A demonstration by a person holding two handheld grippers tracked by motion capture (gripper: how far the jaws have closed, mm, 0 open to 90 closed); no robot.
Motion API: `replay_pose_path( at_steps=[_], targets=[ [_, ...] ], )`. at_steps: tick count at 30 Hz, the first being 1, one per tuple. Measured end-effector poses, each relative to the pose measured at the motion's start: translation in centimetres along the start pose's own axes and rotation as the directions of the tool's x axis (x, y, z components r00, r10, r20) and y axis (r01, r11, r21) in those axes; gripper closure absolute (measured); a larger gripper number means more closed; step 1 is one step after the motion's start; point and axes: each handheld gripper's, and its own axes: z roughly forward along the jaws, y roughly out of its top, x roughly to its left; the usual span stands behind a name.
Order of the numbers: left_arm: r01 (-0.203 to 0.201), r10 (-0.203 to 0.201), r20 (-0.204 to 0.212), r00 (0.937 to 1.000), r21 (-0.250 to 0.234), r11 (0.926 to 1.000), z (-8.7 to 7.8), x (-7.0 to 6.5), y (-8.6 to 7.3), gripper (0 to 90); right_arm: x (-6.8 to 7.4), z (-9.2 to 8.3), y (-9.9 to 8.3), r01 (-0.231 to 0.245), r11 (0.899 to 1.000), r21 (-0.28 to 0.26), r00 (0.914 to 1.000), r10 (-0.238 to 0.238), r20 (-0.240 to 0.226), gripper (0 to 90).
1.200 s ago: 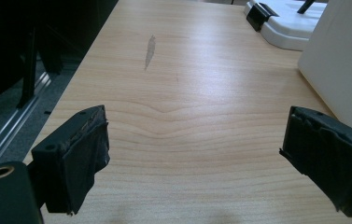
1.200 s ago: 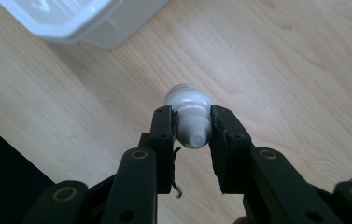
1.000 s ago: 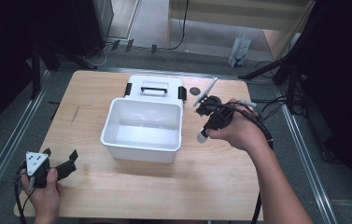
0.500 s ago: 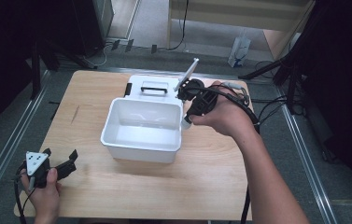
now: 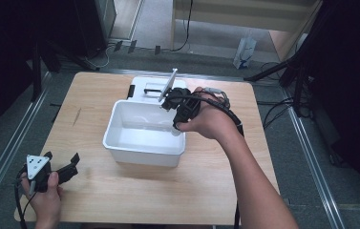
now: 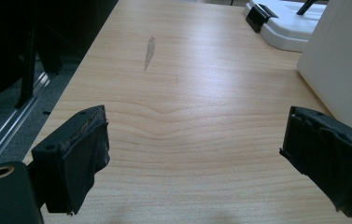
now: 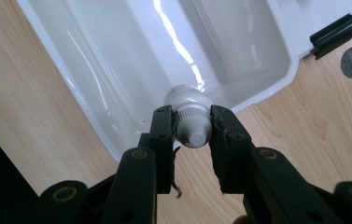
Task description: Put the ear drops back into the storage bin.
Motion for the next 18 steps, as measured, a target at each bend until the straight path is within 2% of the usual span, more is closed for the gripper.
replay_pose_path(
  at_steps=[6, 18],
  targets=[
    [-0.005, 0.005, -0.003, 1.0000, 0.001, 1.0000, 0.0, 0.0, 0.0, 7.9, 0.0, 2.0, -0.1, 0.041, 0.999, 0.023, 0.9992, -0.041, -0.002, 72.2],
    [-0.011, 0.011, -0.005, 0.9999, -0.002, 0.9999, 0.0, -0.2, 0.0, 7.9, 0.0, 5.6, -0.9, 0.112, 0.993, 0.032, 0.9937, -0.112, -0.004, 72.1]
  ],
)
